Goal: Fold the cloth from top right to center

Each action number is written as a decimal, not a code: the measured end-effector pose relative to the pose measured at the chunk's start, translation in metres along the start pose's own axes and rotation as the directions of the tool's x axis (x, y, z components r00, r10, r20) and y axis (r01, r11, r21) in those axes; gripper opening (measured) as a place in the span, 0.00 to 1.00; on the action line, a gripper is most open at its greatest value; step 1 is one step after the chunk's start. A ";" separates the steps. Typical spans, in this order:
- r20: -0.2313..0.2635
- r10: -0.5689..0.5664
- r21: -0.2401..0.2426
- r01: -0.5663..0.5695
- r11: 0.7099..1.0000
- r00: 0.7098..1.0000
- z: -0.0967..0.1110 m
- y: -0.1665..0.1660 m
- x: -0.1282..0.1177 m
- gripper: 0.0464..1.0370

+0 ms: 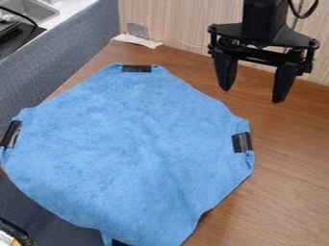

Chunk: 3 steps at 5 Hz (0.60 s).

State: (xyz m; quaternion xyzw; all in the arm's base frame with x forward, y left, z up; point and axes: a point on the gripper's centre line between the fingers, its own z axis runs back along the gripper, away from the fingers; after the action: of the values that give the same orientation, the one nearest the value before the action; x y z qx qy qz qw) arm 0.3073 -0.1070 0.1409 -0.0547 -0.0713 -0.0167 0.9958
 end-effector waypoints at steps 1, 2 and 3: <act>-0.029 0.004 0.003 -0.004 1.000 1.000 -0.009 0.000 -0.001 0.96; -0.032 0.018 -0.017 -0.019 1.000 0.999 -0.022 -0.003 0.012 0.96; -0.060 0.016 0.026 -0.015 1.000 0.998 -0.044 -0.001 0.018 0.96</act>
State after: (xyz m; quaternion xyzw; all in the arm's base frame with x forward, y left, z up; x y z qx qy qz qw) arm 0.3312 -0.1137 0.1008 -0.0421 -0.0412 -0.0097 0.9982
